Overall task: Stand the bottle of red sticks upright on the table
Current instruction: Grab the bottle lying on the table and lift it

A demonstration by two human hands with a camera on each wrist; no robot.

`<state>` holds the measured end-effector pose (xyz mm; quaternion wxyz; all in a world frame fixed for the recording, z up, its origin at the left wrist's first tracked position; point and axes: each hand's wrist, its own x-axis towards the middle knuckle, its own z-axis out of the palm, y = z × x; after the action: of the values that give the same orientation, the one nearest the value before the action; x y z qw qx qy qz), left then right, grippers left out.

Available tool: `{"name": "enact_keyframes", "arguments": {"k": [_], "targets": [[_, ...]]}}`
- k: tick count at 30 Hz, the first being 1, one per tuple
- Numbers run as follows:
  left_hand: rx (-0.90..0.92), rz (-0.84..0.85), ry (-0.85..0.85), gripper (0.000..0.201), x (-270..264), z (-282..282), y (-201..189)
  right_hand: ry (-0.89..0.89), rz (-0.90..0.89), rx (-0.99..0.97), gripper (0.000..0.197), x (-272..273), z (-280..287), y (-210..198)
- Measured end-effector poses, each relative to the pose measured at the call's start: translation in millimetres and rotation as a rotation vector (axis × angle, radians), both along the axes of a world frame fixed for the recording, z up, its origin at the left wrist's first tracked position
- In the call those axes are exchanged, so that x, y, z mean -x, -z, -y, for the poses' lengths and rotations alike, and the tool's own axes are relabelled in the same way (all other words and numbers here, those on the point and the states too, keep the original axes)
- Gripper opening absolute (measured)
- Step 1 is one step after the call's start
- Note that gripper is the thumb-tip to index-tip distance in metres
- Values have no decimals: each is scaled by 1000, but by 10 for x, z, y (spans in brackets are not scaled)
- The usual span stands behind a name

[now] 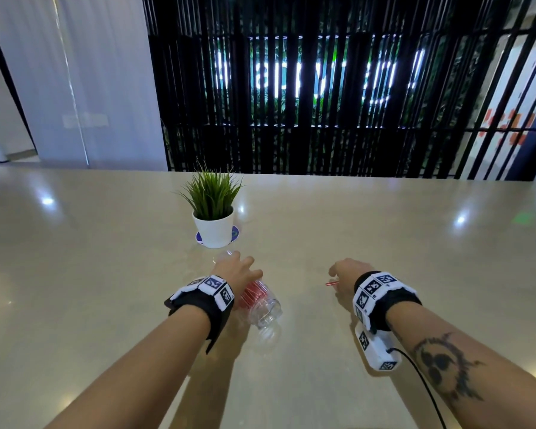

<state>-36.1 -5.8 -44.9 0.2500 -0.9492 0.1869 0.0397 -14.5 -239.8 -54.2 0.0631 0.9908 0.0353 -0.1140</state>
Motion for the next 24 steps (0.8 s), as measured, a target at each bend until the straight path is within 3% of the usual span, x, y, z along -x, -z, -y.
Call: {"name": "enact_keyframes", "arguments": {"k": [6, 15, 20, 24], "targets": [[-2, -68, 28, 73, -76, -44, -6, 1, -1, -21, 39, -48, 2, 2], [74, -66, 103, 76, -167, -59, -3, -23, -37, 128, 26, -110, 6, 131], [282, 10, 121, 71, -156, 1, -172, -13, 22, 136, 22, -166, -24, 142], [349, 34, 130, 69, -215, 39, -294, 2, 14, 124, 6, -214, 0, 125]]}}
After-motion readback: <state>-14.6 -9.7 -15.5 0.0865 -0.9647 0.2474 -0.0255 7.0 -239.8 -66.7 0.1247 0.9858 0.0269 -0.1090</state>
